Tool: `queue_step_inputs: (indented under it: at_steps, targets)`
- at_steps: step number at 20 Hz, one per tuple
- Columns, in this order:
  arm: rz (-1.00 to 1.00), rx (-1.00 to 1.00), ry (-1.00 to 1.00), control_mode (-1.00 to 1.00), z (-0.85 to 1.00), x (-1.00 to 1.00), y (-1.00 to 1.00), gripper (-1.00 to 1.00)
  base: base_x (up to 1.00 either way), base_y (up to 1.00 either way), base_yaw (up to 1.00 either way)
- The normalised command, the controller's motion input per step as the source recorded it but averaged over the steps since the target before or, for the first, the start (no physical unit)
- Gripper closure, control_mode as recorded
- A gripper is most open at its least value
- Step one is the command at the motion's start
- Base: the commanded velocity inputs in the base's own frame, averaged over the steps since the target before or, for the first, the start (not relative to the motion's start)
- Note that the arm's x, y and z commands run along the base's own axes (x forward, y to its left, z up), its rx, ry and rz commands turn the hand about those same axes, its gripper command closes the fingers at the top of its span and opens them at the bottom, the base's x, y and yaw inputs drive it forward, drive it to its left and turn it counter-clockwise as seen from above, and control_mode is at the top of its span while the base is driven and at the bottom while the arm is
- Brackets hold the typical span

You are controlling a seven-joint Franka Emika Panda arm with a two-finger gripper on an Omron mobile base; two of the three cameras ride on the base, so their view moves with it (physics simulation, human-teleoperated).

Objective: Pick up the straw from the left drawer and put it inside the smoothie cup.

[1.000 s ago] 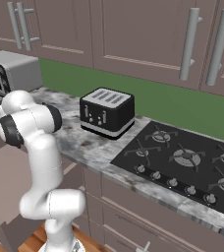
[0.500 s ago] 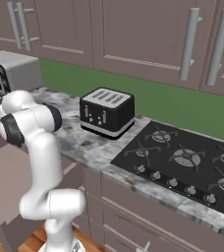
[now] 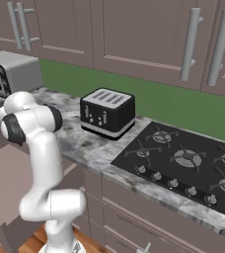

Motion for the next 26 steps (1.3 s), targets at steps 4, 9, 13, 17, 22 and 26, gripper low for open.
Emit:
queue_step_inputs:
  at_steps: [4, 9, 13, 17, 22, 26]
  targets:
    - [0.0, -0.01, 0.0, -1.0, -0.11, 0.09, 0.0, 1.0, 0.0, 0.0, 0.0]
    - [-0.01, 0.0, 0.0, -1.0, 0.0, 0.05, 0.0, 1.0, 0.0, 0.0, 0.0]
    - [-0.03, 0.0, 0.0, -1.0, 0.14, 0.0, 0.0, 1.0, 0.0, 0.0, 0.0]
    - [-0.05, 0.0, 0.0, -1.0, 0.21, 0.0, 0.0, 1.0, 0.0, 0.0, 0.0]
    - [-0.04, 0.0, 0.0, -1.0, 0.06, 0.05, 0.02, 1.0, 0.0, 0.0, 0.0]
    - [0.0, 0.0, -0.02, -1.0, -0.04, 0.11, 0.05, 1.0, 0.0, 0.0, 0.0]
